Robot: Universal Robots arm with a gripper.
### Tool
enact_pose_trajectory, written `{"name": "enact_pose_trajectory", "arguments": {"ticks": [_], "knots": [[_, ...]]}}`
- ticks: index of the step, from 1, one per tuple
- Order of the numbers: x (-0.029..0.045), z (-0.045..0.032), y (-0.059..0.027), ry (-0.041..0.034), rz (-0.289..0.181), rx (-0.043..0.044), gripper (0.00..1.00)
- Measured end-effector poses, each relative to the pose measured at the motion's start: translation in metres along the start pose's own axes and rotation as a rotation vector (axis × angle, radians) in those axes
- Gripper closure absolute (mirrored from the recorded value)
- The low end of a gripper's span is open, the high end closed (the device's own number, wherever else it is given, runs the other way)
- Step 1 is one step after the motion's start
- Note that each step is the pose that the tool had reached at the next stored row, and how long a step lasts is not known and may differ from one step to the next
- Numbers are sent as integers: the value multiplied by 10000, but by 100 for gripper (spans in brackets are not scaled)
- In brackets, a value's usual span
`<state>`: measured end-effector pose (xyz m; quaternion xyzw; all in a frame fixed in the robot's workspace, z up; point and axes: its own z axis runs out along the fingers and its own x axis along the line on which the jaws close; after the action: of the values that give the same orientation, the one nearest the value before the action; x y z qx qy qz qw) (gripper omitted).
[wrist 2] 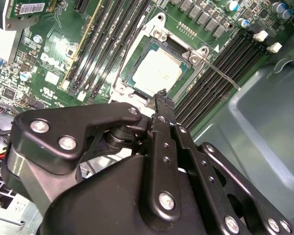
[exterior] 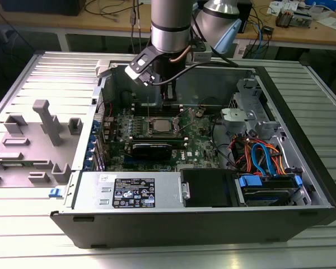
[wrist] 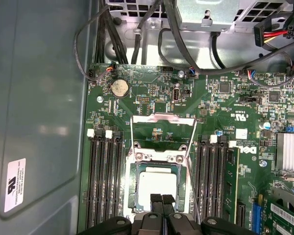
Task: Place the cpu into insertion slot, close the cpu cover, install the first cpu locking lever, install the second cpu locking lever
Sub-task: 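Close the cpu cover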
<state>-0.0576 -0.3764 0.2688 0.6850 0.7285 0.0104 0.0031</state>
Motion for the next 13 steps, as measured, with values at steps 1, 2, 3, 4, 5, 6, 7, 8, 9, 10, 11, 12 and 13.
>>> {"name": "enact_pose_trajectory", "arguments": {"ticks": [1,2,3,4,5,6,7,8,9,10,11,12,13], "knots": [[0,-7,2,2,-1,1,89],[0,-14,3,3,-1,4,89],[0,-15,3,2,0,5,89],[0,-17,3,0,0,6,89],[0,-17,3,0,0,6,89],[0,-17,3,0,0,6,89],[0,-20,2,-1,0,6,89],[-1,-27,2,-3,0,8,89],[0,-33,3,-1,0,7,89],[0,-38,3,0,0,6,89],[0,-43,3,-1,0,6,89],[0,-47,3,0,0,6,89],[0,-51,3,1,0,5,89]]}}
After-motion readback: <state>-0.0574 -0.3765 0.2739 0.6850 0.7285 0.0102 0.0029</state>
